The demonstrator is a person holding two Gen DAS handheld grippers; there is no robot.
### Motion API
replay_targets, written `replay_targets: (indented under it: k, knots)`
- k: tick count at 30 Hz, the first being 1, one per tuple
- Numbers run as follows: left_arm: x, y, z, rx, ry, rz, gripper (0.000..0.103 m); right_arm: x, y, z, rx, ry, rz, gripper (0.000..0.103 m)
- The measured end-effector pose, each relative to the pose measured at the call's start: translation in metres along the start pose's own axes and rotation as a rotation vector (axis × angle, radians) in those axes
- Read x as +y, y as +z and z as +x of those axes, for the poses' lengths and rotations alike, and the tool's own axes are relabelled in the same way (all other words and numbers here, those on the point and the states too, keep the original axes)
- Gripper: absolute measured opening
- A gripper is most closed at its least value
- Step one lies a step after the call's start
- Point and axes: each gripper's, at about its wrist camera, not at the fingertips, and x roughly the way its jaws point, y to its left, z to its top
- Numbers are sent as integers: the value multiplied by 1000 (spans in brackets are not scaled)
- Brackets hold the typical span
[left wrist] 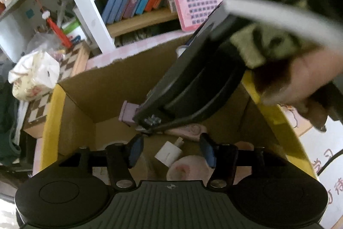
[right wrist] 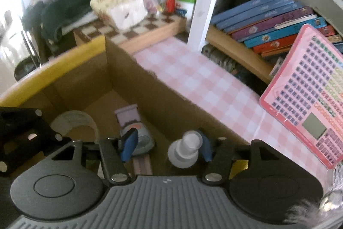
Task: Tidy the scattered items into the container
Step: 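Lower and open the left tool while the right tool releases the spray bottle into the box, then withdraw both open tools up and away from the yellow box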
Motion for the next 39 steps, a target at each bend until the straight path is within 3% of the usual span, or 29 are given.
replay_targets:
  k: [11, 19, 31, 39]
  knots:
    - [8, -16, -58, -161, 48, -29, 70, -6, -13, -83, -196, -49, 106, 61]
    - [32, -54, -135, -340, 98, -125, 80, 8, -59, -164, -380, -97, 197, 63]
    - [36, -138, -206, -383, 96, -200, 81, 62, -155, -253, -422, -225, 269, 63]
    - [10, -184, -220, -370, 69, -202, 82, 109, -210, -273, -398, -320, 365, 65]
